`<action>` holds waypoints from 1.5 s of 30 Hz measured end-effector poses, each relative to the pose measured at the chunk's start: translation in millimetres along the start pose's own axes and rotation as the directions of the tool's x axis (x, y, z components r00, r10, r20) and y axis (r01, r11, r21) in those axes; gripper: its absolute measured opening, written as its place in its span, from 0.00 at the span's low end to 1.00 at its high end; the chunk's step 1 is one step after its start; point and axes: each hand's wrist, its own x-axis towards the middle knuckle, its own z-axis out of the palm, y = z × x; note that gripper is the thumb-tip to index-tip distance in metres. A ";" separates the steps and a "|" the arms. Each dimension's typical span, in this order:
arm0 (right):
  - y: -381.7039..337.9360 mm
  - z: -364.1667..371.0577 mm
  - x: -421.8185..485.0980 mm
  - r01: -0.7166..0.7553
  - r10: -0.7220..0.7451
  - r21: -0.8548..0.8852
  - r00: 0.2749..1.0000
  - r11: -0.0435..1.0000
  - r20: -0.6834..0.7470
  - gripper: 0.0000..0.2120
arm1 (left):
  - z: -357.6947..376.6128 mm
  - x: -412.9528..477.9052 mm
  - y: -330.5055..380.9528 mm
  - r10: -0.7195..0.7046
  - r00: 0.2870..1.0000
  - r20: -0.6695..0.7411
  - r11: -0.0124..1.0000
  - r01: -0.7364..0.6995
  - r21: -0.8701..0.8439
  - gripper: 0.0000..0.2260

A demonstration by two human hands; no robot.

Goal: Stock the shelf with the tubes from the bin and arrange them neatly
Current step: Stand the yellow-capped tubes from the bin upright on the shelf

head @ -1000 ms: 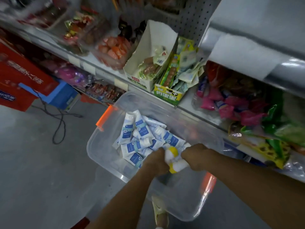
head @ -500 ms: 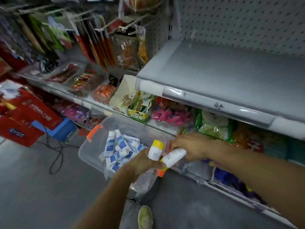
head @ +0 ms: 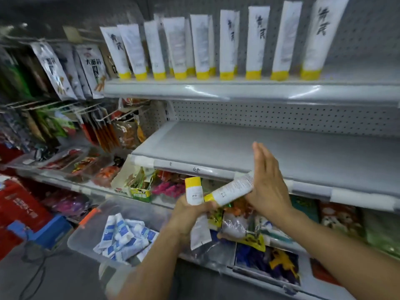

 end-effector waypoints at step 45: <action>155.4 -205.3 221.9 -0.407 0.434 0.243 0.898 0.881 -0.071 0.26 | 248.3 70.5 180.7 0.443 0.855 0.270 0.841 -0.501 0.206 0.12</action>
